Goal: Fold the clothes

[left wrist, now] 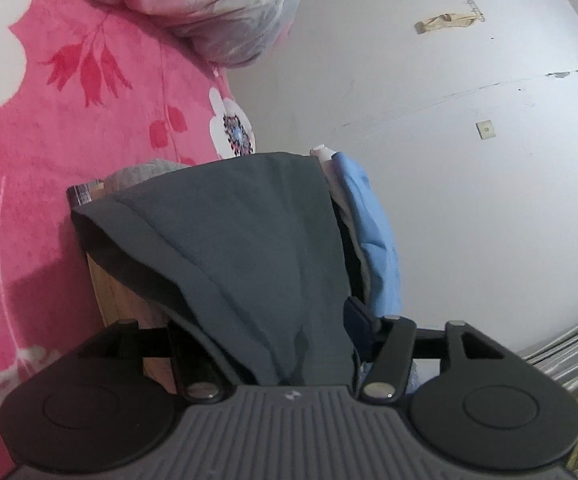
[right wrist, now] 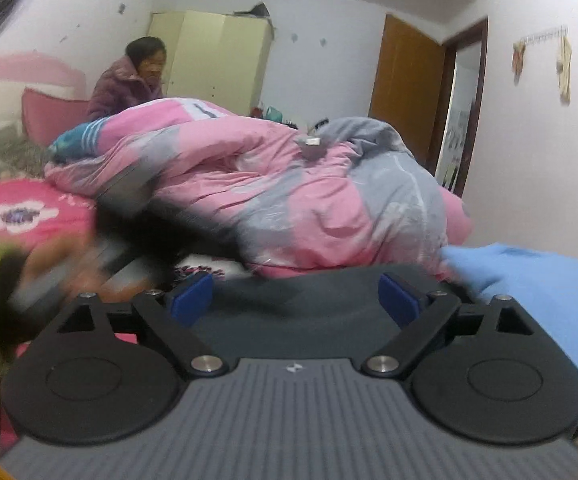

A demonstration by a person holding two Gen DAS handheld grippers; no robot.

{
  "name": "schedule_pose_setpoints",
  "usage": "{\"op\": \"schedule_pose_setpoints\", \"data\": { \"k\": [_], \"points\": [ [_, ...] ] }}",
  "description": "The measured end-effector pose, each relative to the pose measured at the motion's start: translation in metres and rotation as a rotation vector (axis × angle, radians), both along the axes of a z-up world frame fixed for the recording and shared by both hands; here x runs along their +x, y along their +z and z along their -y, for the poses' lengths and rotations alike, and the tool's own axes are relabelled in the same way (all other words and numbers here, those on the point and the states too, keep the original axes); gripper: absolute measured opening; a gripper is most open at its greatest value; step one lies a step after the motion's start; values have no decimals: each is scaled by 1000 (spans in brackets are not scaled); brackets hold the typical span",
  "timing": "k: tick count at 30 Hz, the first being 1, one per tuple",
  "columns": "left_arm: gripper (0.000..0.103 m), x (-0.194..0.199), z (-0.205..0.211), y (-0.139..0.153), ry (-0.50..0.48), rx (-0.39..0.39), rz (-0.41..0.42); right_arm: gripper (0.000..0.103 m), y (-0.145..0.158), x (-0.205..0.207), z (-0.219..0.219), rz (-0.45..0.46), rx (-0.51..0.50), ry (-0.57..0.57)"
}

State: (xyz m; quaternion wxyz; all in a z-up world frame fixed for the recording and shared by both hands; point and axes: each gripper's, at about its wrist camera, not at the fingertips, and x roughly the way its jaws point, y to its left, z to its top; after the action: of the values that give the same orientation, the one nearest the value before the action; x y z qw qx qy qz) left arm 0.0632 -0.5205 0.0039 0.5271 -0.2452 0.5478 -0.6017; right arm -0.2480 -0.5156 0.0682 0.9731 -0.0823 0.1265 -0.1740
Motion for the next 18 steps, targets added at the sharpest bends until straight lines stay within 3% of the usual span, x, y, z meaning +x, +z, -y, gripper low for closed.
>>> {"op": "schedule_pose_setpoints", "data": {
  "k": [2, 6, 7, 13, 15, 16, 17, 18],
  "points": [
    [60, 0, 1, 2, -8, 16, -5, 95, -32, 18, -38, -25, -111, -52],
    [61, 1, 3, 4, -24, 37, -14, 96, -86, 67, -90, -112, -467, -196],
    [61, 2, 3, 5, -26, 38, -16, 96, -93, 77, -96, -132, -509, -217],
    [61, 8, 0, 7, -20, 14, -25, 91, -108, 107, -82, -230, -571, -372],
    [61, 10, -1, 8, -13, 6, -15, 71, -99, 101, -75, -212, -523, -380],
    [61, 12, -2, 8, -9, 2, -10, 66, -95, 98, -71, -205, -501, -380],
    [61, 13, -2, 9, -5, -1, -6, 53, -90, 94, -67, -200, -481, -376],
    [61, 14, -3, 9, -1, -5, -1, 49, -86, 90, -65, -195, -473, -374]
  ]
}}
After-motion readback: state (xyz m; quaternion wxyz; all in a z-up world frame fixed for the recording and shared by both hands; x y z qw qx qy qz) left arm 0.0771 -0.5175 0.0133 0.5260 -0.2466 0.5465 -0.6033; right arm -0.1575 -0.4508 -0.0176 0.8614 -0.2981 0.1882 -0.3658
